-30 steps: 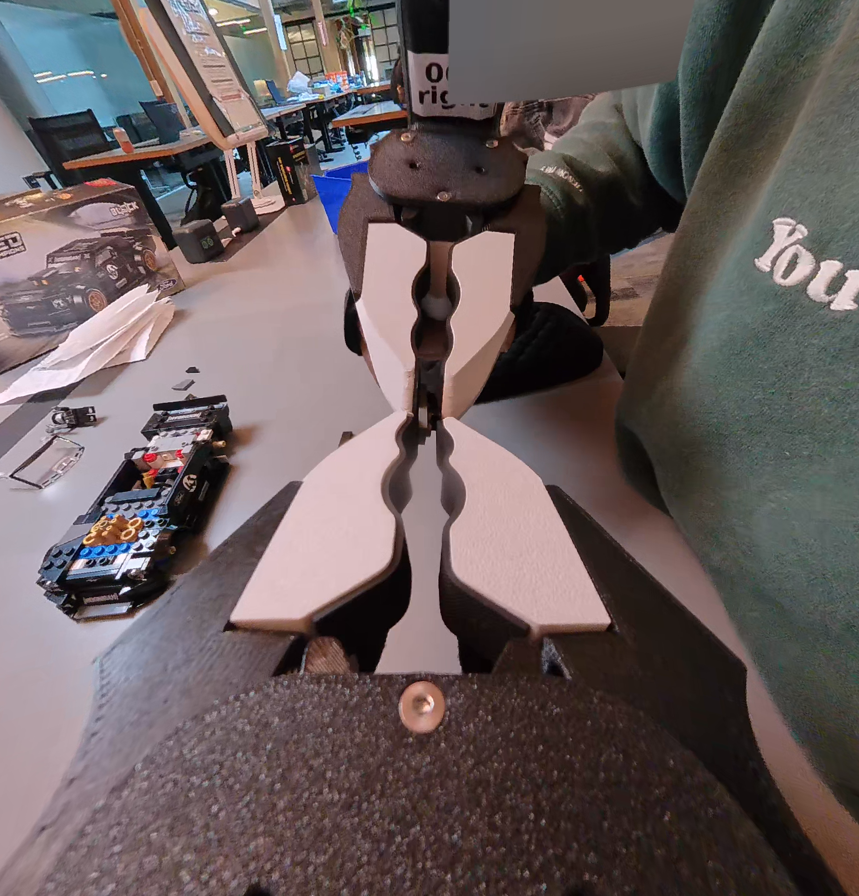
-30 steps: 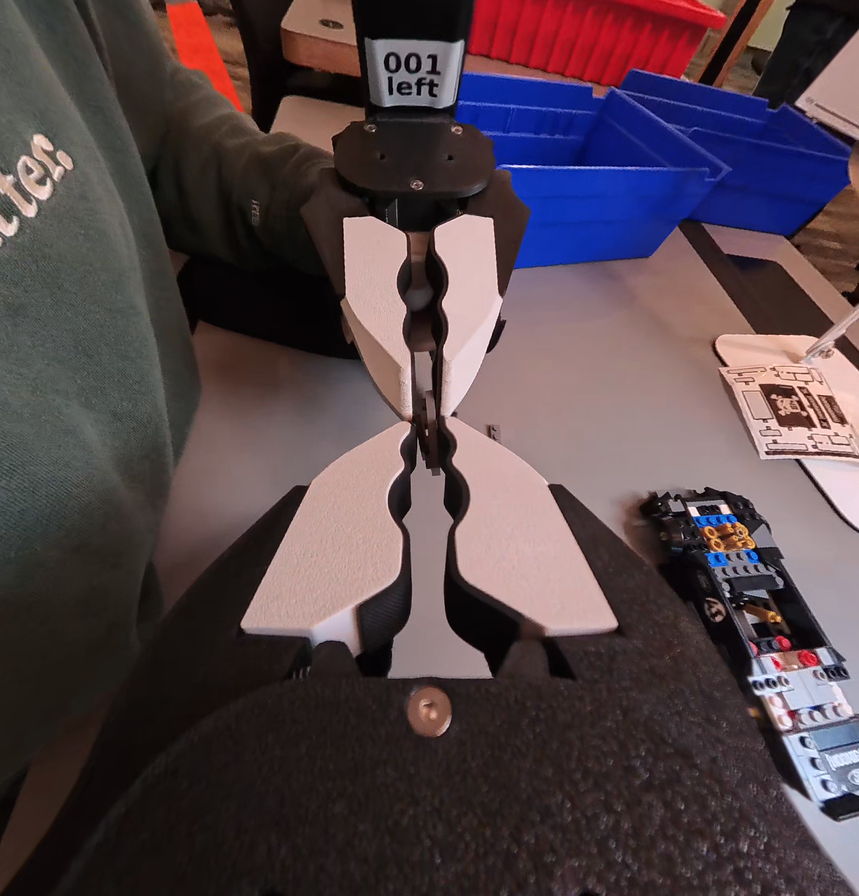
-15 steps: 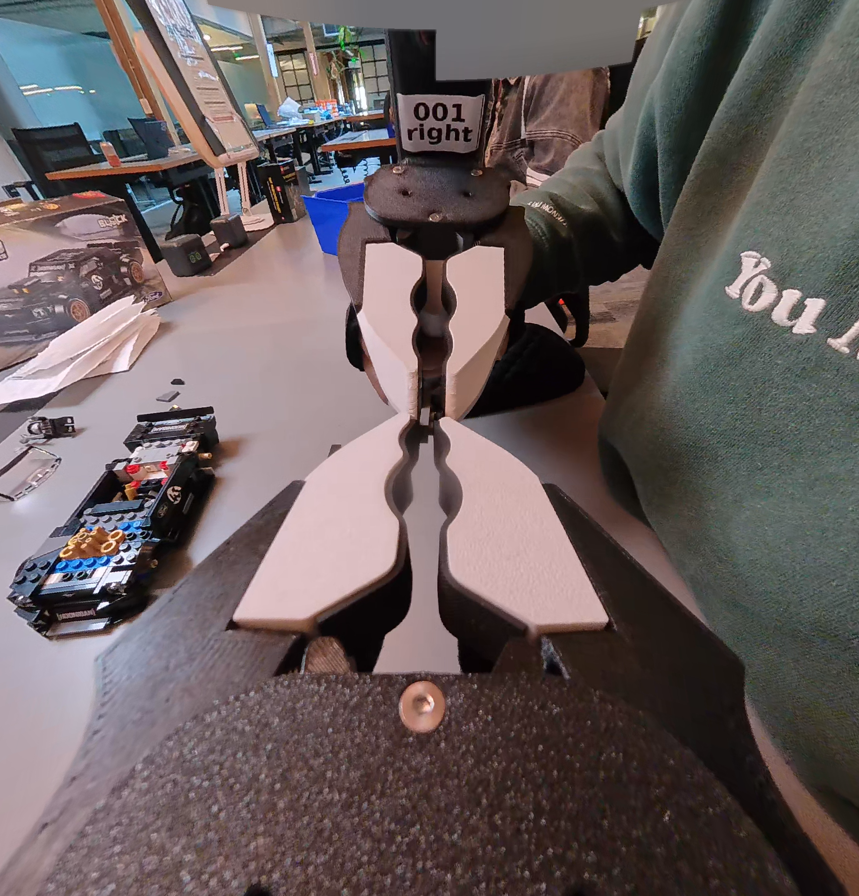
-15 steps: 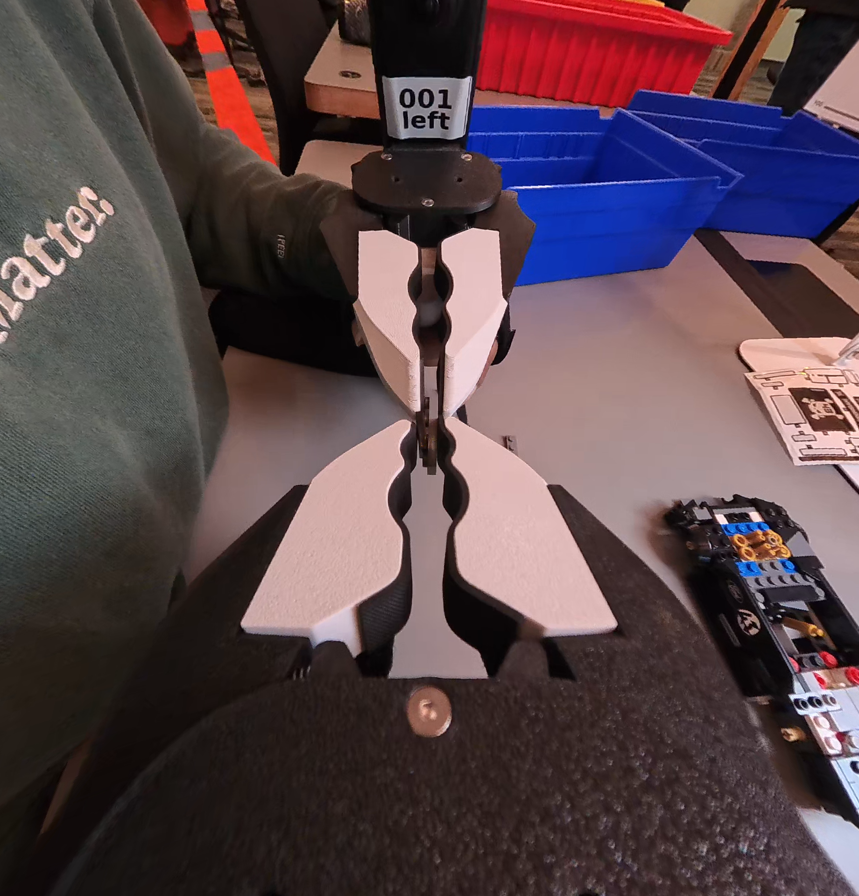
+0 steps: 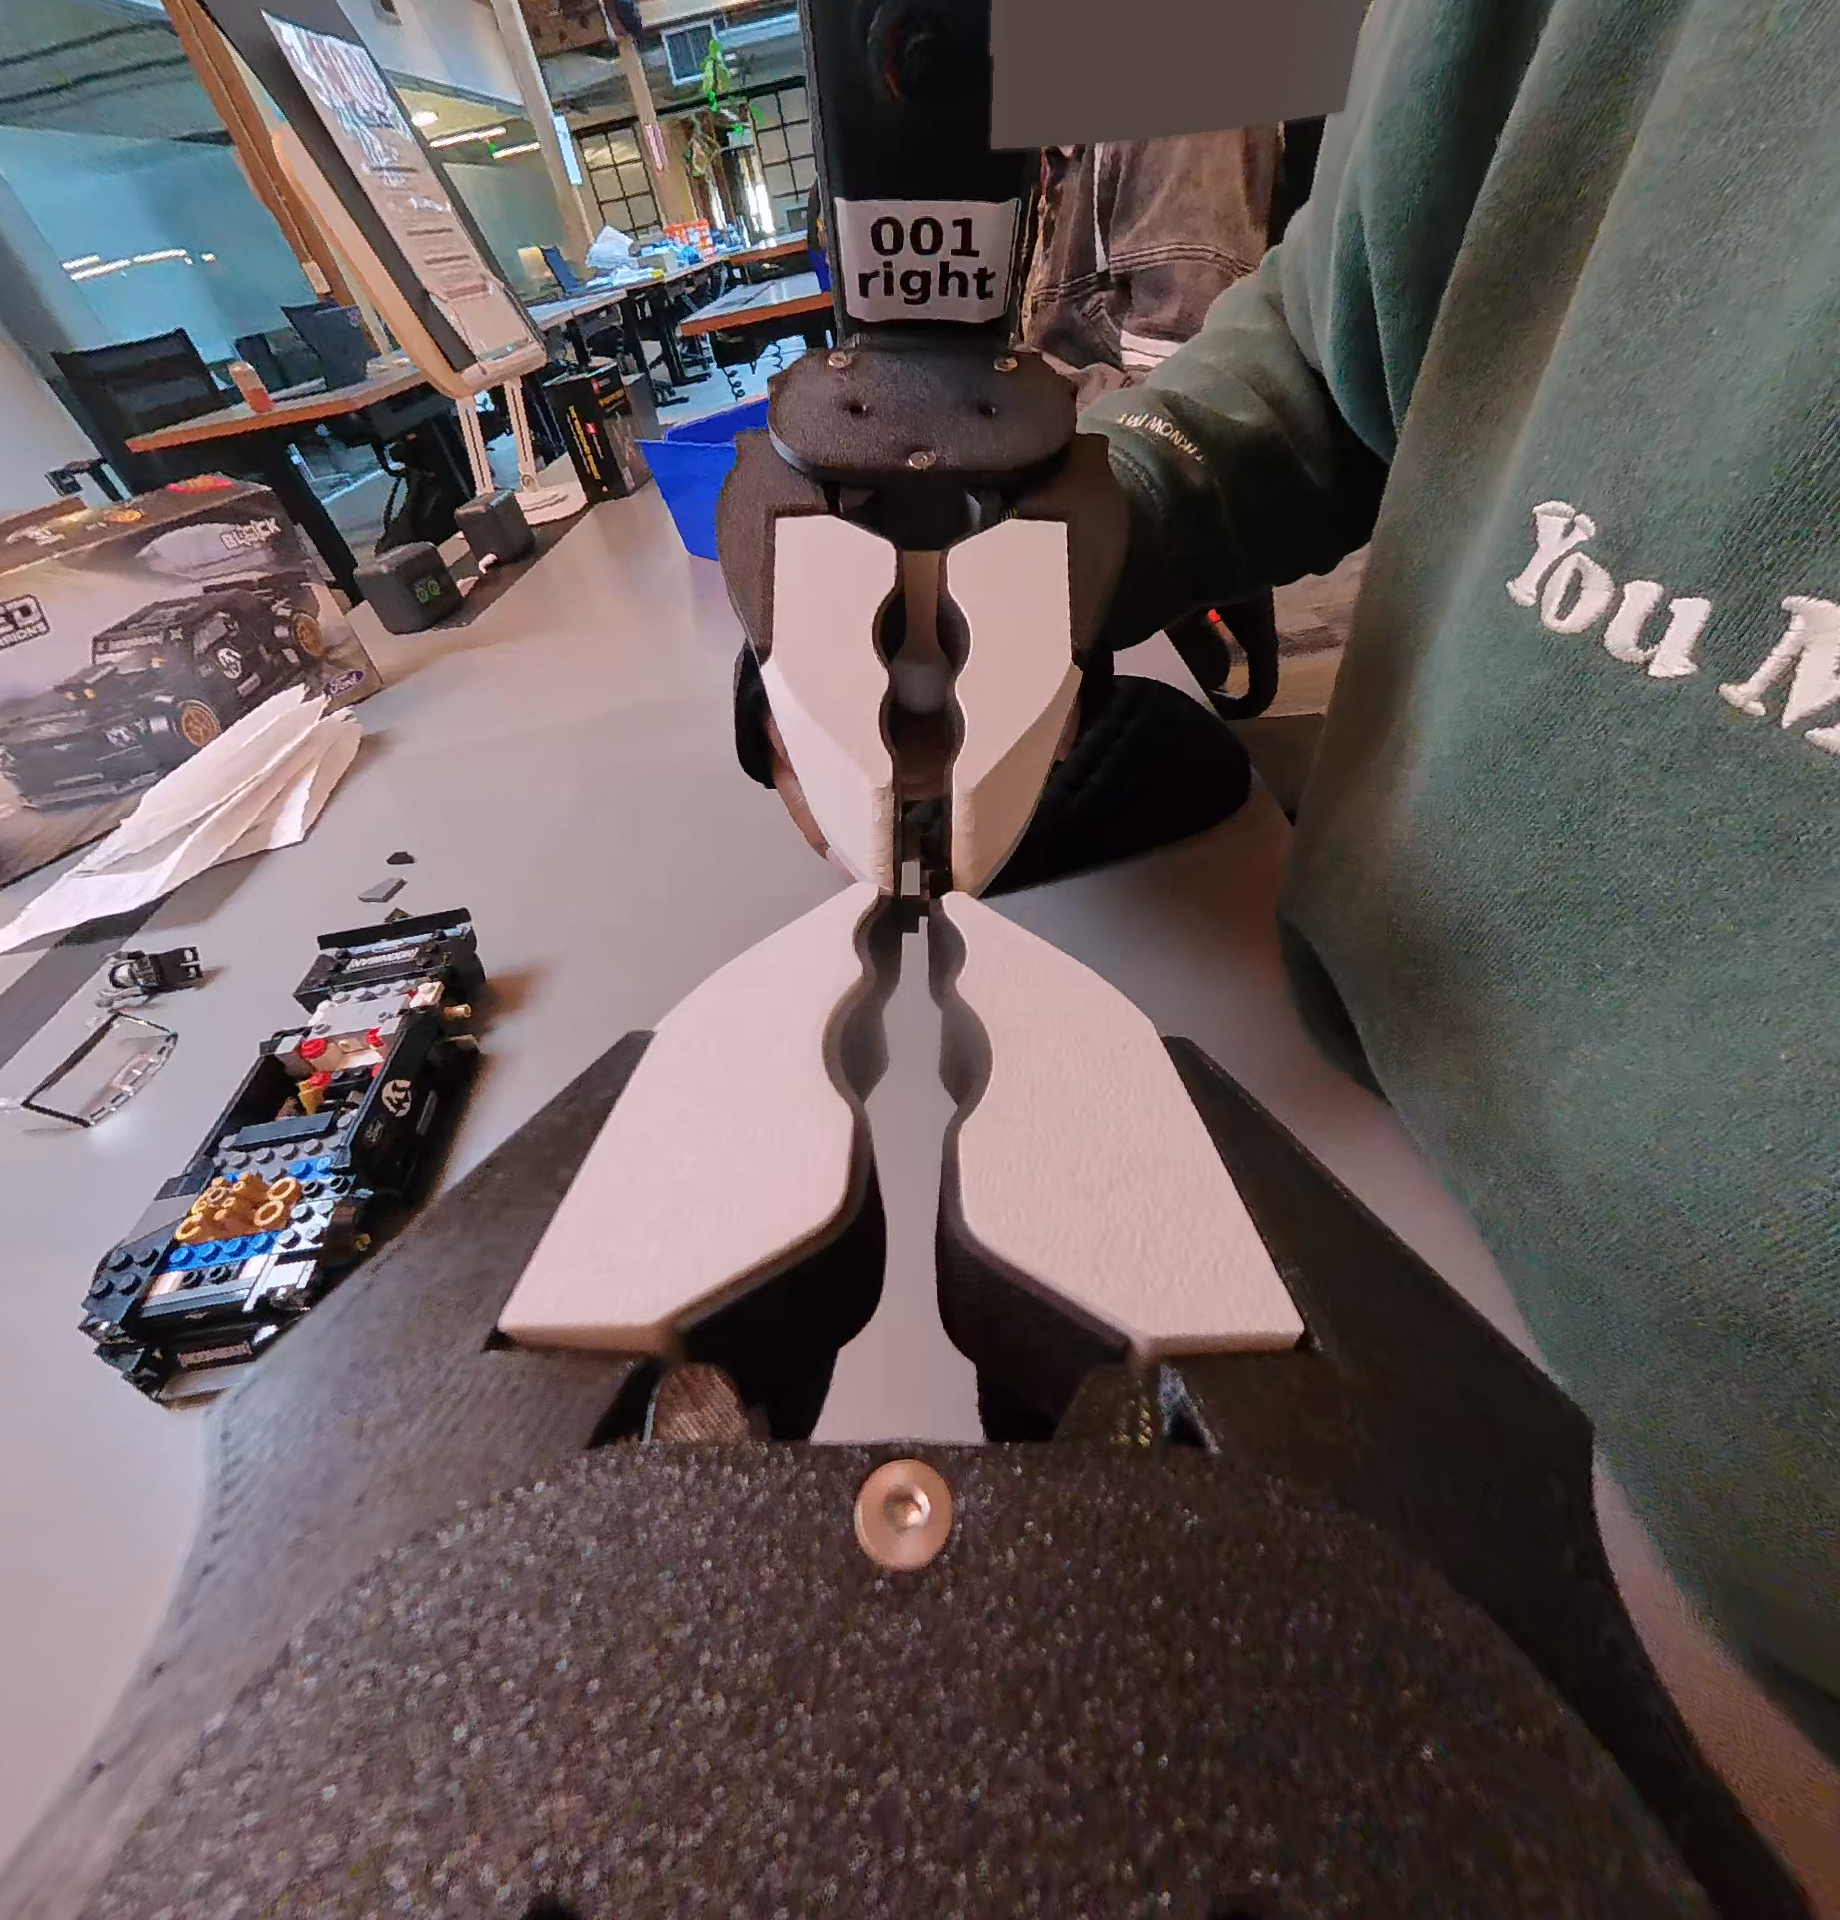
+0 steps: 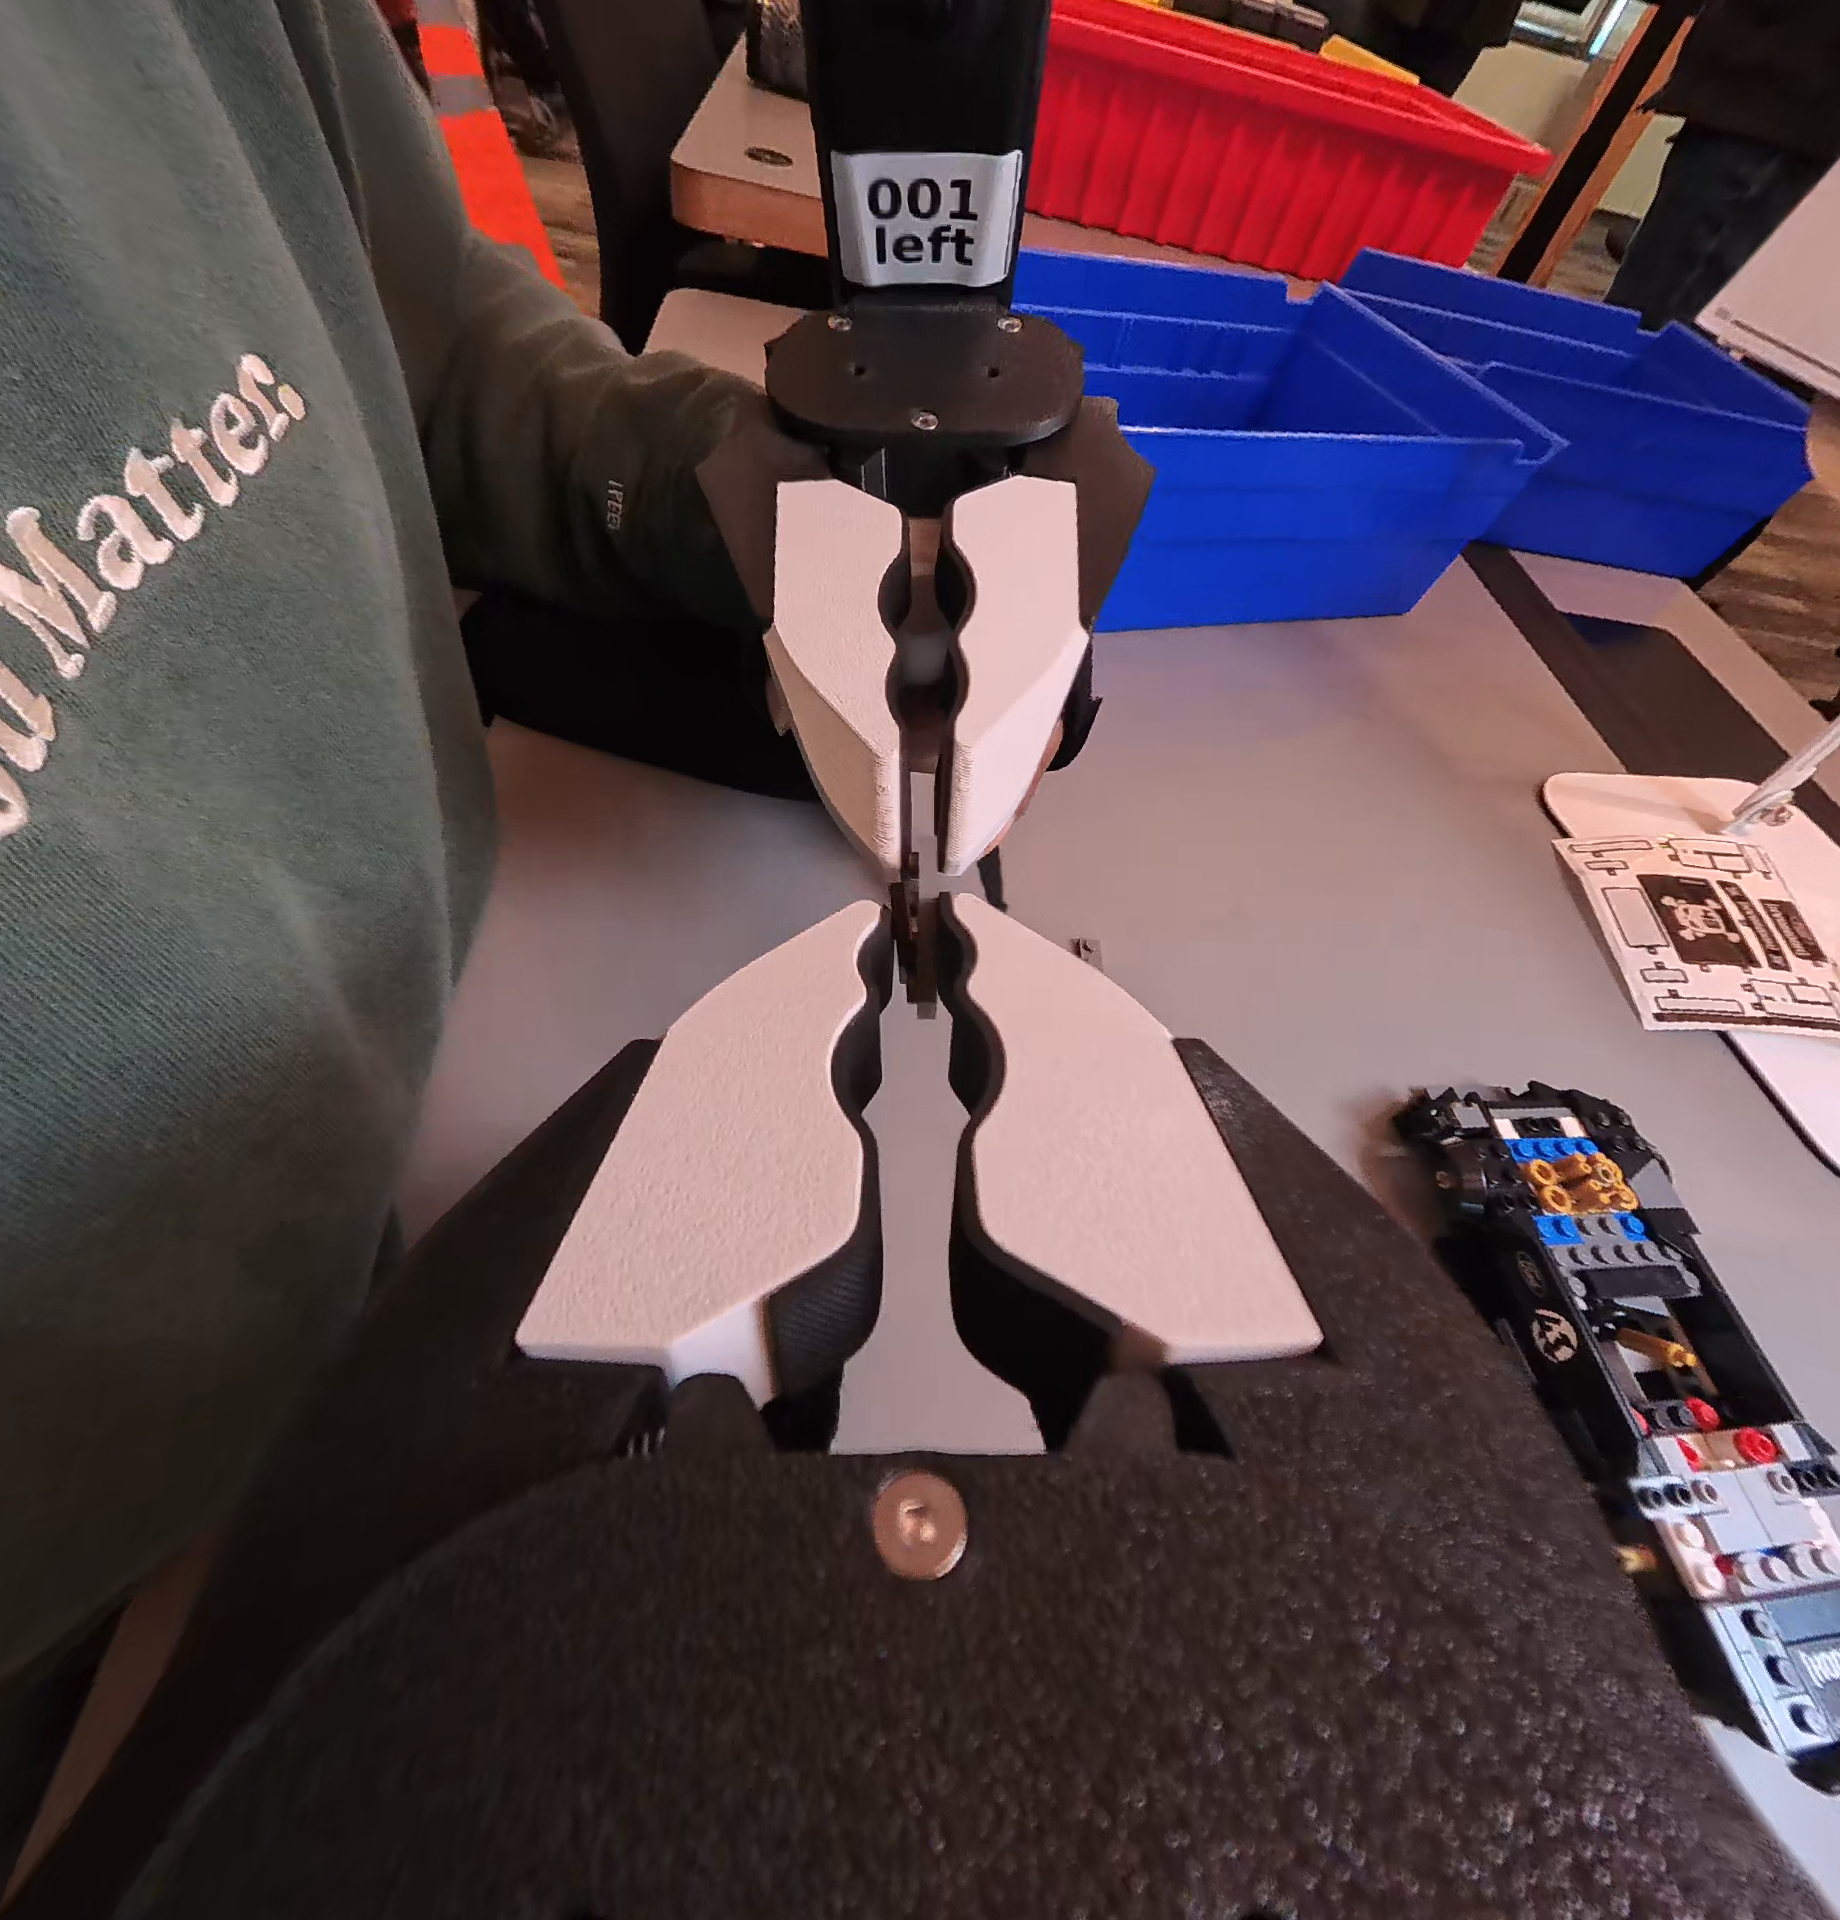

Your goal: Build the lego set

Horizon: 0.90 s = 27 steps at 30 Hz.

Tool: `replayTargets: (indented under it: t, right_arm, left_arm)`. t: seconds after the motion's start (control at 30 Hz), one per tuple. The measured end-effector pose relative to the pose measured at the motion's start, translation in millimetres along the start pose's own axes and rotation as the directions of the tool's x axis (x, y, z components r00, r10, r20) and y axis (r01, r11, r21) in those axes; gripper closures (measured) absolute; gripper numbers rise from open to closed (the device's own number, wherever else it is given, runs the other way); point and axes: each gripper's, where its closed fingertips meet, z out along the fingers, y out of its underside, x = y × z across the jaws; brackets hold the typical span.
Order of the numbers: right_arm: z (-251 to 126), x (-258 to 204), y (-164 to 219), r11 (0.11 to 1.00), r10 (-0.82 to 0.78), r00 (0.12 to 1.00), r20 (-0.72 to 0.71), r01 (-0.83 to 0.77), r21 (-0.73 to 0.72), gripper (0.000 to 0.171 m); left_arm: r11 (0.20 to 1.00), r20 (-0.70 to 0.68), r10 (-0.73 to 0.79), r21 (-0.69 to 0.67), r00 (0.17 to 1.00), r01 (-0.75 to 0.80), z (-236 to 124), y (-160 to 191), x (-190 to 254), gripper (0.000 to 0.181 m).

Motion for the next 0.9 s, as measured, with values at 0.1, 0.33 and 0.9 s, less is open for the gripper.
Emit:
replayTargets:
  t: [0.1, 0.33, 0.9]
  right_arm:
    - [-1.5, -1.0, -0.7, 1.0, 0.0, 1.0, 0.002, 0.0, -0.003, 0.163]
    - [-1.8, -3.4, 0.7, 1.0, -0.024, 1.0, -0.009, 0.024, -0.015, 0.164]
    - [3.4, -2.4, 7.1, 0.997, 0.003, 1.0, -0.019, -0.004, -0.072, 0.165]
  left_arm:
    - [1.0, 0.008, 0.018, 0.003, 1.0, -0.018, 1.3, -1.3, 1.2, 0.176]
    - [1.0, -0.008, 0.009, 0.013, 1.0, -0.009, 4.8, -3.0, 6.3, 0.176]
    - [0.998, -0.057, -0.055, 0.026, 0.997, 0.056, 1.9, 4.0, 4.1, 0.176]
